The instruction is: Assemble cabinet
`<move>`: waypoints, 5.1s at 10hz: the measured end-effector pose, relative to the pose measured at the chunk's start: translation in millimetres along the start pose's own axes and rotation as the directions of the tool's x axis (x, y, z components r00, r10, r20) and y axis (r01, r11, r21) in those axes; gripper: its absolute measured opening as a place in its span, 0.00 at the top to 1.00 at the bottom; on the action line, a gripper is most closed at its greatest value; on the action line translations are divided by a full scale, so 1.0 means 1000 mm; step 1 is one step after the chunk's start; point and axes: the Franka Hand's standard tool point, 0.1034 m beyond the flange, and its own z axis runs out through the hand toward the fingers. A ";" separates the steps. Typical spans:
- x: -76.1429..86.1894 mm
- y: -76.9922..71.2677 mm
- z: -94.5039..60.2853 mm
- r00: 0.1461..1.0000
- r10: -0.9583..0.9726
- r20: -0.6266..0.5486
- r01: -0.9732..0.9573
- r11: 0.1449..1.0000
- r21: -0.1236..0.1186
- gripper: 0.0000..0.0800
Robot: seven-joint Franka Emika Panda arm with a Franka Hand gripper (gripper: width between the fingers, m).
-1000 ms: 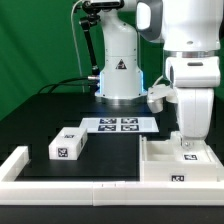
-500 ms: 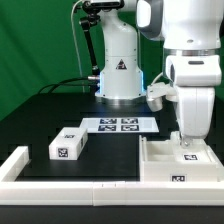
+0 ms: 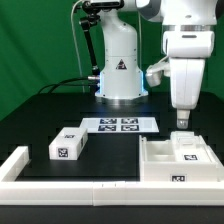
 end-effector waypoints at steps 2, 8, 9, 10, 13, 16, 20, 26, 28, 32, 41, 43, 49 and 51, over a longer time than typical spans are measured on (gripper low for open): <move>0.001 -0.033 0.002 0.999 0.047 -0.005 -0.047 0.999 -0.002 0.01; -0.001 -0.064 0.019 0.997 0.075 -0.007 -0.075 0.997 0.021 0.00; 0.000 -0.074 0.025 0.996 0.086 -0.021 -0.086 0.996 0.017 0.00; 0.002 -0.087 0.035 0.996 0.082 -0.031 -0.082 0.996 0.022 0.00; 0.009 -0.101 0.055 0.995 0.080 -0.051 -0.079 0.996 0.036 0.00; 0.008 -0.106 0.068 0.995 0.083 -0.055 -0.080 0.995 0.051 0.00; 0.008 -0.112 0.080 0.995 0.087 -0.058 -0.083 0.994 0.067 0.00; 0.006 -0.114 0.083 0.995 0.087 -0.057 -0.083 0.994 0.073 0.49; 0.006 -0.114 0.083 0.995 0.087 -0.058 -0.083 0.994 0.073 0.88; 0.006 -0.114 0.083 0.995 0.087 -0.058 -0.083 0.994 0.072 0.92; -0.026 -0.096 0.038 0.999 0.039 0.000 -0.039 0.997 0.061 0.92; -0.038 -0.089 0.038 1.000 0.028 -0.004 -0.027 0.998 0.057 0.92; -0.047 -0.078 0.035 0.998 -0.054 -0.011 0.055 0.997 0.049 0.92; -0.052 -0.076 0.039 0.995 -0.098 -0.014 0.099 0.994 0.054 0.92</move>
Offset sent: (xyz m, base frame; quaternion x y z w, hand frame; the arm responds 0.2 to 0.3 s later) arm -0.0464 0.0144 -0.0180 -0.0027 0.0053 0.0613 0.9981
